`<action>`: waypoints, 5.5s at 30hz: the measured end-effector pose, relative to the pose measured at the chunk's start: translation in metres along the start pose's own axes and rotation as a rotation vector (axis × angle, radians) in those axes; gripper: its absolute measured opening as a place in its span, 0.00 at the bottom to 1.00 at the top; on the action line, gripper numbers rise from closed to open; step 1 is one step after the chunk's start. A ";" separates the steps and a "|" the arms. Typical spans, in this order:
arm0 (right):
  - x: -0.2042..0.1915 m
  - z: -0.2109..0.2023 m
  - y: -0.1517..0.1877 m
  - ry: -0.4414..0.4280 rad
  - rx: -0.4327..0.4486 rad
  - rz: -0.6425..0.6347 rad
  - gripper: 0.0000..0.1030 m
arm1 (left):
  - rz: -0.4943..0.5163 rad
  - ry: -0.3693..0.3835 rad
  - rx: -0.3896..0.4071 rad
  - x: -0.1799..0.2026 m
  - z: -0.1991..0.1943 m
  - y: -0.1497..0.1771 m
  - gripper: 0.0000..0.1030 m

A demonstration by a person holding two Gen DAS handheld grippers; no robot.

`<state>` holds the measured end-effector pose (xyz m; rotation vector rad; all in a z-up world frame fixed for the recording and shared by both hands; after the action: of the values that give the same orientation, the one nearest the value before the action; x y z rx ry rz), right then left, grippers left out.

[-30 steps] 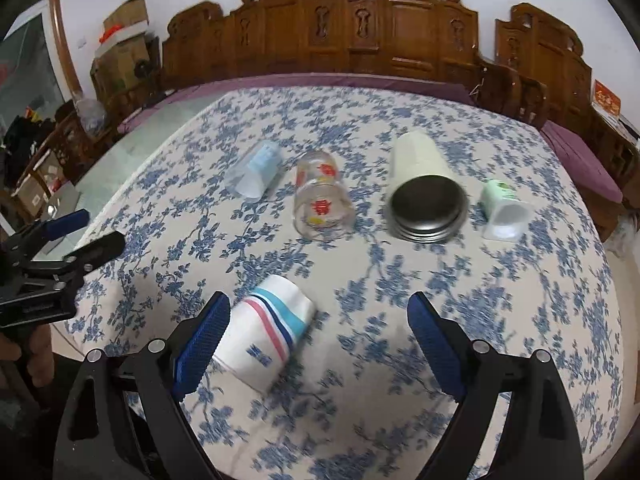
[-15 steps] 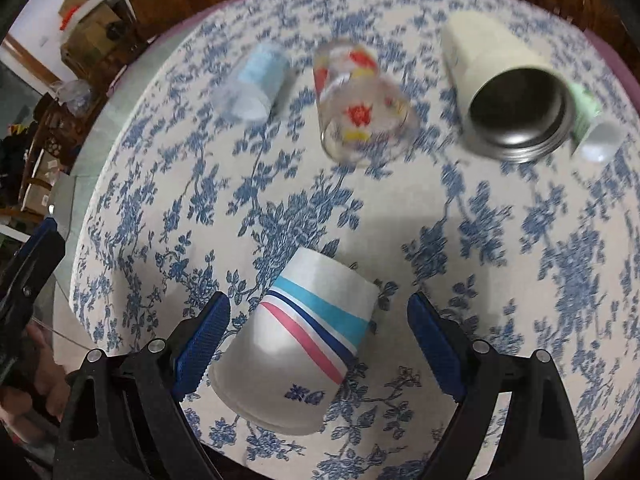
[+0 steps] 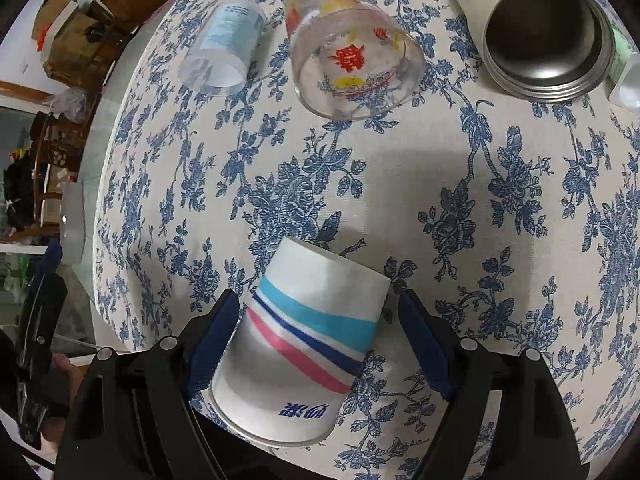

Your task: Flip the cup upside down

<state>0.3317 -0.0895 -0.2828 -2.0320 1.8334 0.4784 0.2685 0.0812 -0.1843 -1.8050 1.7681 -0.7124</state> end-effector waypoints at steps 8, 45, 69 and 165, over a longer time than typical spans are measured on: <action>0.003 -0.013 -0.009 -0.028 0.022 -0.011 0.60 | 0.019 0.007 -0.008 0.008 0.001 0.002 0.92; -0.011 -0.061 0.024 0.389 0.754 -0.424 0.57 | 0.058 0.007 -0.009 0.020 0.001 0.005 0.92; -0.003 -0.076 0.053 0.227 0.666 -0.324 0.88 | 0.078 -0.010 0.018 0.033 -0.009 0.007 0.92; -0.037 -0.252 0.211 0.204 1.032 -0.346 0.97 | 0.035 -0.074 0.346 0.096 -0.218 0.031 0.92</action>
<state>0.1205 -0.1975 -0.0523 -1.5830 1.3086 -0.6700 0.0986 -0.0152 -0.0441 -1.5439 1.5171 -0.8662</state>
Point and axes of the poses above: each gripper's, at about its wrist camera, not at the fingertips, and z roughly the way its jaws point, x to its right, y to its underside, the point moved 5 cm from there along z, roughly the way its jaws point, and after that the axes turned 5 degrees about -y, right-handed, at the moved point
